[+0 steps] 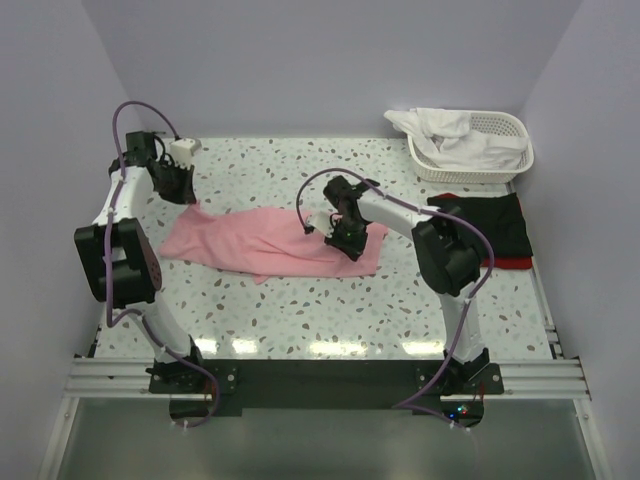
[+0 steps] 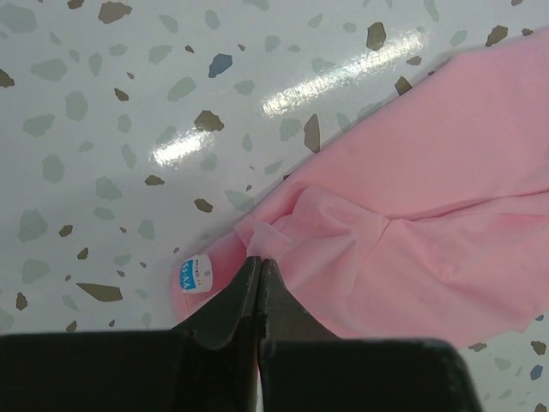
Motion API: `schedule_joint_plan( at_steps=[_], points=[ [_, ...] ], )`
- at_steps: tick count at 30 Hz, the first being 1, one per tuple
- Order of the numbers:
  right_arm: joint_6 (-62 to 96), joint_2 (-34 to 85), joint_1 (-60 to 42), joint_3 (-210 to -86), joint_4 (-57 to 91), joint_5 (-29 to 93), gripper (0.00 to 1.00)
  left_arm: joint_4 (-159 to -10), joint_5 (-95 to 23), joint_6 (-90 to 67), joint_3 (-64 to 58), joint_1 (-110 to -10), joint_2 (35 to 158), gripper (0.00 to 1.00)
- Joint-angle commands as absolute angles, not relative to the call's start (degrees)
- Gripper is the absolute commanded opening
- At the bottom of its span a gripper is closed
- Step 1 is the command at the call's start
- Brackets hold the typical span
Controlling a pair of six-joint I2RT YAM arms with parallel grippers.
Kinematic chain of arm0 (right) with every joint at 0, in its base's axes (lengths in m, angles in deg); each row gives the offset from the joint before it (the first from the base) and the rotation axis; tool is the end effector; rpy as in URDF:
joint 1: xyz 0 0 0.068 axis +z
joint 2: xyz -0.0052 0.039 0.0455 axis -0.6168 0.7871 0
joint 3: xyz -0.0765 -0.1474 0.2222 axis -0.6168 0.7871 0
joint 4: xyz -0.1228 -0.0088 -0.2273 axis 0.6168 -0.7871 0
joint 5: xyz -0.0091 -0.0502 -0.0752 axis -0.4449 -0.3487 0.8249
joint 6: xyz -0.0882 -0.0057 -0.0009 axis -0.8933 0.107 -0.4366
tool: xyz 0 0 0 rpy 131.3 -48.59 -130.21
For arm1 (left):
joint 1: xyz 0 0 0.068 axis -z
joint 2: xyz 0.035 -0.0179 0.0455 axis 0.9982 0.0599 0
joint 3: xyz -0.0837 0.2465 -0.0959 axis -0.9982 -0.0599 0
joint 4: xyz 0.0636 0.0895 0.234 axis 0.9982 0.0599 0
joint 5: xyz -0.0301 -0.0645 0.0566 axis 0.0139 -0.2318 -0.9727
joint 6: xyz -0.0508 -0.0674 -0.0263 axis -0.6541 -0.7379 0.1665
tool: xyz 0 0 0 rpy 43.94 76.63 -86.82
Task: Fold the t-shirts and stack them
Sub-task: Flatten the tshirt out
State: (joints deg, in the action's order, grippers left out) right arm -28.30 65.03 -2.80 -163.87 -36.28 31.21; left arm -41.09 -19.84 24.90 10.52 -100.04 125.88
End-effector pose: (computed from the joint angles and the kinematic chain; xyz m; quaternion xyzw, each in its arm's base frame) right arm 0.3333 0.2496 0.1278 -0.5998 0.7946 0.0699 0.0626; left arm 0.4048 0.0637 0.2230 0.1463 0.9362 -0.1121 0.2994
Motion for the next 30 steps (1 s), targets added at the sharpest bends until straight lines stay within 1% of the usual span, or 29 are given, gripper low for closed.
schedule_joint_plan(
  at_steps=[1, 3, 8, 10, 13, 16, 21, 24, 30],
  points=[
    [-29.9, 62.08, -3.89, -167.77, -36.5, 33.37, 0.0, -42.81, -19.32, 23.29, 14.41, -100.28, 126.73, 0.0],
    [-29.11, 61.2, -5.12, -170.76, -37.3, 33.11, 0.0, -42.73, -19.06, 22.94, 17.3, -100.63, 127.26, 0.0],
    [-25.95, 60.58, -11.18, -185.17, -38.09, 33.63, 0.0, -43.34, -17.92, 20.3, 28.1, -102.12, 129.19, 0.0],
    [-24.54, 60.76, -13.11, -190.69, -37.31, 35.65, 0.0, -44.91, -17.65, 18.73, 30.92, -102.74, 129.37, 0.0],
    [-22.96, 59.71, -14.7, -194.76, -33.55, 39.25, 0.0, -48.24, -18.44, 16.52, 35.59, -103.0, 129.54, 0.0],
    [-21.64, 56.3, -15.41, -194.16, -26.26, 42.49, 0.0, -52.72, -20.11, 14.06, 38.93, -103.17, 128.67, 0.0],
    [-18.31, 52.33, -15.32, -193.8, -17.71, 48.21, 0.0, -60.03, -19.33, 10.12, 39.99, -104.14, 125.95, 0.0],
    [-16.45, 49.08, -15.41, -192.14, -12.0, 51.65, 0.0, -66.69, -18.1, 7.3, 37.63, -105.28, 122.96, 0.0],
    [-14.52, 41.7, -15.24, -188.11, -10.58, 52.44, 0.0, -74.09, -14.93, 4.31, 29.02, -107.92, 114.0, 0.0]
  ],
)
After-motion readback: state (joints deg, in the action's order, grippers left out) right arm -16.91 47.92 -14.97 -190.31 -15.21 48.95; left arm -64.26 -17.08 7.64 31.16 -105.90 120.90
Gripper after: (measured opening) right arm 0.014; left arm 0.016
